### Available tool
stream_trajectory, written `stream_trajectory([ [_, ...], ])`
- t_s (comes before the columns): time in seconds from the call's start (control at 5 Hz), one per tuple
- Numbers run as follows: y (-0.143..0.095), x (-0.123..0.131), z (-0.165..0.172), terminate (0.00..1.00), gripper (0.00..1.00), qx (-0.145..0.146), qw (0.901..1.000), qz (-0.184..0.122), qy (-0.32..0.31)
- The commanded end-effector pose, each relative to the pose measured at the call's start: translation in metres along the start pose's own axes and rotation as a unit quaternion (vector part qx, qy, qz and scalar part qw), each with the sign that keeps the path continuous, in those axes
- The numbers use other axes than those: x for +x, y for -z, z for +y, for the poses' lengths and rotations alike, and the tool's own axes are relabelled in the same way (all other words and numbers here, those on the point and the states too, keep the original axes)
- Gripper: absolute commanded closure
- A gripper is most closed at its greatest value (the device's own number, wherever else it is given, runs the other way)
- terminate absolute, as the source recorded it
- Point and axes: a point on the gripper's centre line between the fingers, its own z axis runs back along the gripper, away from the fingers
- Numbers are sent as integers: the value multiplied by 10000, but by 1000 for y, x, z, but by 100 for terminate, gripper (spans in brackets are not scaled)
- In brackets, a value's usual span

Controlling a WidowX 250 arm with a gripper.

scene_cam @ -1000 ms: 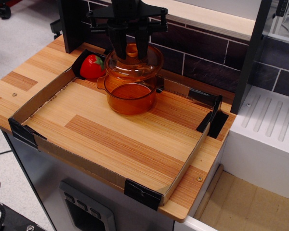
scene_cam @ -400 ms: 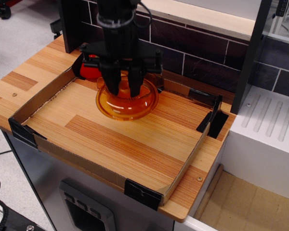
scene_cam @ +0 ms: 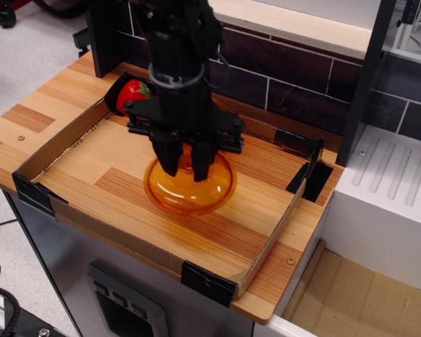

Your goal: Take lid off pot

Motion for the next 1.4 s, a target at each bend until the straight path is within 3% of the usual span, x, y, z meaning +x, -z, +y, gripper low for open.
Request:
stream_trajectory([
  [0.0,16,-10,-12,0,100,113,9997,-5,222],
  [0.2,25,-12,-14,0,0,217,9996,149,137],
  [0.6,19,0,-10,0,0,98,9997,197,105],
  [1.0,-42,20,1,0,0,-204,9996,145,-99],
  [1.2,-75,37,20,0,0,-224,9993,152,-260],
])
